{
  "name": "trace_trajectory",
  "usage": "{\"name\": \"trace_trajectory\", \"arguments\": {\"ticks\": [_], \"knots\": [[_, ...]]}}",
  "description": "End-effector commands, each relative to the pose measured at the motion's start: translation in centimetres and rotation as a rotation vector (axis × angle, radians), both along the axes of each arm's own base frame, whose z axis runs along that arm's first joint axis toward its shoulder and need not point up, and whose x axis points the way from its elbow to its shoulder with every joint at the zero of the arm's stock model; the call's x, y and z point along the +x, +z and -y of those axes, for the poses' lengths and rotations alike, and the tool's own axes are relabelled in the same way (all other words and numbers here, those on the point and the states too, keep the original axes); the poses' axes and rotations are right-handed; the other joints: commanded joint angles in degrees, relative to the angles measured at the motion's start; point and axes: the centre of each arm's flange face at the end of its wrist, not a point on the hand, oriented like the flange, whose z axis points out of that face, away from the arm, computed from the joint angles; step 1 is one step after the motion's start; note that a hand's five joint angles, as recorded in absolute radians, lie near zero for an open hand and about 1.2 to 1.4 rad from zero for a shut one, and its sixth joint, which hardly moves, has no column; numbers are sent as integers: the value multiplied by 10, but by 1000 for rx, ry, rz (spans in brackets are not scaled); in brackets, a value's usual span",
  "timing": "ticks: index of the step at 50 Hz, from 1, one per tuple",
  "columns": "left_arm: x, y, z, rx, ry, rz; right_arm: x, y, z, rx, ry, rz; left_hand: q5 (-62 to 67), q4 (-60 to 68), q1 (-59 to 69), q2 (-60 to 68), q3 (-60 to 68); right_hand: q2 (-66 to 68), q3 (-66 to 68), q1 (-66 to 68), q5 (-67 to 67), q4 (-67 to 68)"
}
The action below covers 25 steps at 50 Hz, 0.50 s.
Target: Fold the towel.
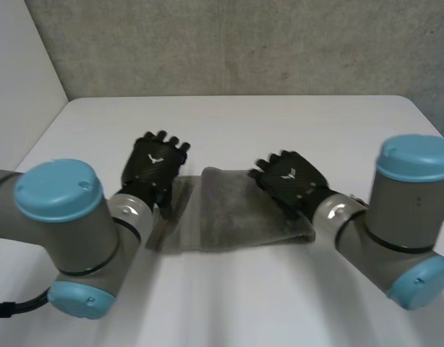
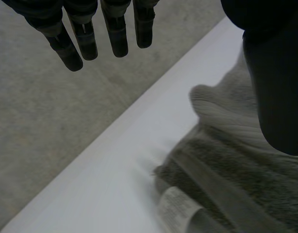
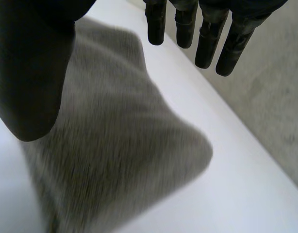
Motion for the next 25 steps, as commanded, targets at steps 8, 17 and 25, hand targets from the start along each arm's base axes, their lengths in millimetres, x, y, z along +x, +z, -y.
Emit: {"name": "trace_trajectory", "arguments": {"ticks": [8, 17, 25], "knots": [[-7, -15, -1, 29, -13, 13, -39, -52, 24, 123, -92, -28, -122, -43, -48, -44, -40, 513, 514, 524, 523, 509], [-4, -11, -2, 25, -6, 9, -50, -53, 38, 105, -131, -16, -124, -45, -49, -46, -42, 658, 660, 669, 668, 655], [-3, -4, -3, 13, -3, 1, -57, -58, 31, 151, -148, -36, -124, -45, -49, -46, -42, 658, 660, 669, 668, 655]]}}
